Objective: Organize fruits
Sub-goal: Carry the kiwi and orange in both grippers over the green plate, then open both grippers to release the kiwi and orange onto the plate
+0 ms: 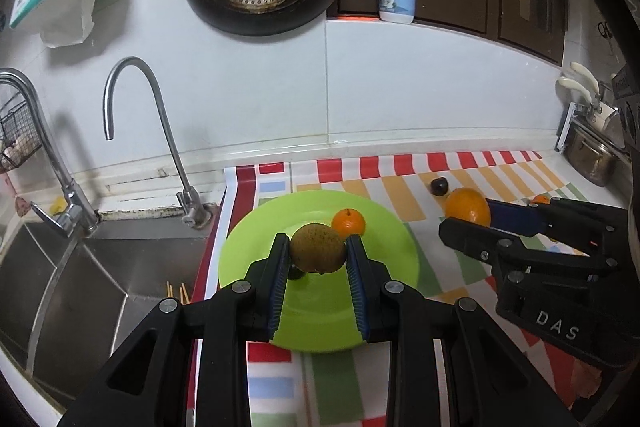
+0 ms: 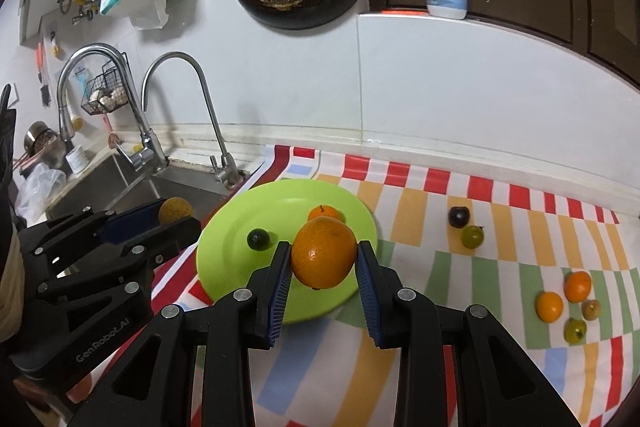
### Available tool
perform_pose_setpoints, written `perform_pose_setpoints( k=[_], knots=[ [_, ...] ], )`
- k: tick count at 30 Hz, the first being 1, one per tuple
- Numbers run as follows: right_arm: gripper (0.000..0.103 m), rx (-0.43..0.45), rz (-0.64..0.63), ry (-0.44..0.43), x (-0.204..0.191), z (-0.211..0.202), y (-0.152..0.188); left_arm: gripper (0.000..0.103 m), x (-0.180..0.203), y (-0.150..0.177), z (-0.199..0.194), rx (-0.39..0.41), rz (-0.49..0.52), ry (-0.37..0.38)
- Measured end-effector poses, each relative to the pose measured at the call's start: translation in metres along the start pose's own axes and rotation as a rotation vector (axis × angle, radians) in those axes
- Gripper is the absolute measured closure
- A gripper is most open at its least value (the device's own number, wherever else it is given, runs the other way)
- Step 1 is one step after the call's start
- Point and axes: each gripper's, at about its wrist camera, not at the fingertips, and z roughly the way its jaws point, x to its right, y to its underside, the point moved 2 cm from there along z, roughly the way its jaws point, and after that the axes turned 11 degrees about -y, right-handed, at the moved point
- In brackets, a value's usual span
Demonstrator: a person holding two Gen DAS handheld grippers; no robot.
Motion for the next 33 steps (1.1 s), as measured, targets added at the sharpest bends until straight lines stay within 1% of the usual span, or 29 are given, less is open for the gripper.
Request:
perform_pose_setpoints(
  k=[5, 13, 21, 25, 33],
  knots=[
    [0.070, -0.020, 0.004, -0.001, -0.003, 0.026, -0.006, 0.074, -0.008, -0.005, 0.022, -0.015, 0.019, 0.015],
    [0.070, -0.076, 0.022, 0.026, 0.003, 0.065, -0.011, 0.074, -0.013, -0.013, 0.060, -0.029, 0.079, 0.018],
    [0.070, -0.127, 0.056, 0.039, 0.013, 0.098, -0.011, 0.074, -0.017, -0.010, 0.102, -0.098, 0.091, 0.050],
    [0.070, -0.146, 0.068, 0.048, 0.018, 0.110, -0.009, 0.074, -0.015, -0.008, 0.118, -0.122, 0.097, 0.059],
    [0.069, -0.160, 0.086, 0.058, 0.027, 0.123, -0.003, 0.074, -0.006, -0.003, 0.139, -0.161, 0.125, 0.113]
  ],
)
